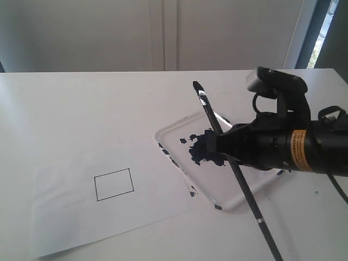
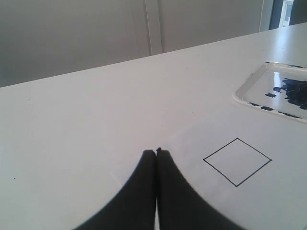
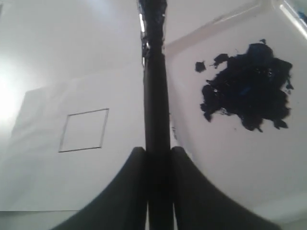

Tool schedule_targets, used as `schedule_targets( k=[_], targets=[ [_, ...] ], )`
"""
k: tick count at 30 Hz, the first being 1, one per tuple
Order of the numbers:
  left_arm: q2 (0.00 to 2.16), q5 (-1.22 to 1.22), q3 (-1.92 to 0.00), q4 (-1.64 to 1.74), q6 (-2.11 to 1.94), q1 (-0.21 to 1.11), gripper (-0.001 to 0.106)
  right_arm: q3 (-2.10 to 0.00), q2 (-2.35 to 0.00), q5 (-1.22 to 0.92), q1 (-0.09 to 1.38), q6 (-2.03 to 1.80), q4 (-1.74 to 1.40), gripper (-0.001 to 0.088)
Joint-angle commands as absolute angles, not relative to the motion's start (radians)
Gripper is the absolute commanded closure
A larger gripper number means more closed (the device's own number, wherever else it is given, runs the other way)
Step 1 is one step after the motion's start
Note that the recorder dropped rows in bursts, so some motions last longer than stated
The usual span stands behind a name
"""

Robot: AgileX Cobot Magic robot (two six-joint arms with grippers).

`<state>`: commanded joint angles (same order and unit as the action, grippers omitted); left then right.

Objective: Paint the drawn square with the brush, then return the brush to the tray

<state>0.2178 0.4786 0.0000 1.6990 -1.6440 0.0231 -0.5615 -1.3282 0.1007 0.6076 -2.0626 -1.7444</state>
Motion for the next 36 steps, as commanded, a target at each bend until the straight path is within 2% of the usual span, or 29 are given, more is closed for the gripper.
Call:
schedule_targets(
  k=[3, 13, 36],
  targets=[
    [0.218, 0.479, 0.000, 1.699, -1.644, 0.023, 0.105, -0.535, -1.373, 0.028, 0.608, -2.063, -1.744, 0.0868],
    [0.218, 0.479, 0.000, 1.699, -1.644, 0.023, 0.105, -0.518, -1.518, -0.026, 0.608, -2.006, -1.744, 0.0868],
    [0.218, 0.479, 0.000, 1.699, -1.644, 0.023, 0.105, -0.594, -1.599, -0.007, 0.609, -1.947, -1.744, 0.0860]
  ],
)
